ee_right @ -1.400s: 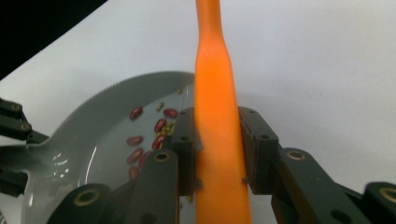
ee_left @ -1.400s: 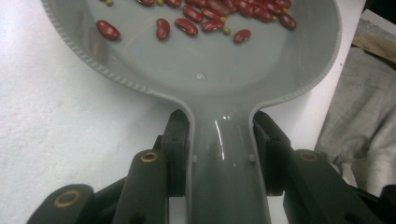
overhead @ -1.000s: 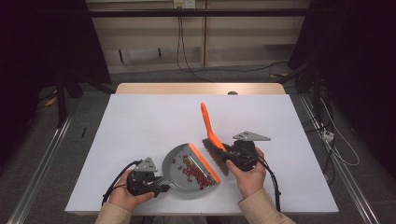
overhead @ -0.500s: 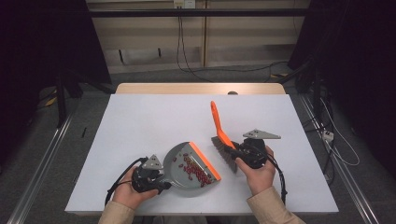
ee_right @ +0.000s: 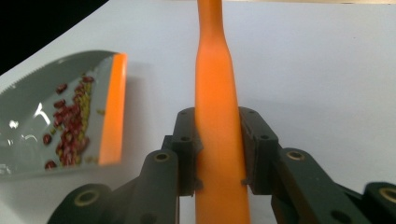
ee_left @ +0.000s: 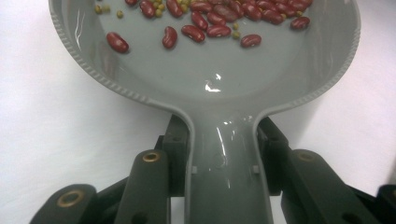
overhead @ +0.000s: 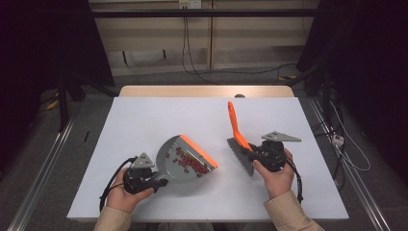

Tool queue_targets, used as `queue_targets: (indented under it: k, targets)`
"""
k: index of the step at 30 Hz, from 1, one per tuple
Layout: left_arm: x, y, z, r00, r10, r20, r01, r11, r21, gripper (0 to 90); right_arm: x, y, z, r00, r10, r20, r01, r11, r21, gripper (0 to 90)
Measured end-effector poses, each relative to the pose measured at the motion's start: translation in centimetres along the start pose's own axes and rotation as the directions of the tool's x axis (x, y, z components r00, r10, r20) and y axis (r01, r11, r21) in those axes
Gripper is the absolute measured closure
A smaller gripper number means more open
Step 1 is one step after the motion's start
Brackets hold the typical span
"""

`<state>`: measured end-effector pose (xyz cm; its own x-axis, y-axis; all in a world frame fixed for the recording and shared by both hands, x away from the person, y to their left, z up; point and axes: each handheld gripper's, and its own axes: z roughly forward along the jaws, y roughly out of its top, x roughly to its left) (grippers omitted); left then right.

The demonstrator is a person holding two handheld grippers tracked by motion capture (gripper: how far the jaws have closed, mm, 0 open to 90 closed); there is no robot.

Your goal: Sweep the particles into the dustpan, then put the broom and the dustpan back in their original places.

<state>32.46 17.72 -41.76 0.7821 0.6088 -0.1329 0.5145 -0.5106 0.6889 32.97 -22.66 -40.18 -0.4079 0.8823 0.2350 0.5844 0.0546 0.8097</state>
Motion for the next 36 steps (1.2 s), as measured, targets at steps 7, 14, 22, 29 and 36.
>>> queue_targets:
  k: [7,14,22,29,36]
  targets:
    - [1.3,-0.8,-1.2,0.9970,-0.053,-0.057,0.049,0.9962,-0.072,64.3,-0.8,-0.1,-0.6,0.9999,-0.009,0.009,0.009,1.000,0.001,70.7]
    - [2.1,-1.8,-1.8,0.9877,-0.107,-0.114,0.098,0.9919,-0.081,64.3,-1.6,-0.3,-0.9,0.9996,-0.009,0.026,0.008,1.000,0.014,70.7]
    - [3.1,-2.3,-1.8,0.9661,-0.177,-0.188,0.157,0.9809,-0.114,64.2,-2.7,-0.4,-1.7,0.9994,0.014,0.031,-0.014,1.000,0.010,70.6]
    - [3.9,-2.7,-1.4,0.9392,-0.245,-0.241,0.218,0.9669,-0.133,64.2,-3.4,-0.6,-2.1,0.9990,0.023,0.038,-0.024,1.000,0.009,70.7]
    - [4.1,-2.6,-1.1,0.9151,-0.275,-0.295,0.242,0.9597,-0.143,64.2,-3.5,-0.7,-2.0,0.9990,0.022,0.040,-0.022,1.000,0.013,70.7]
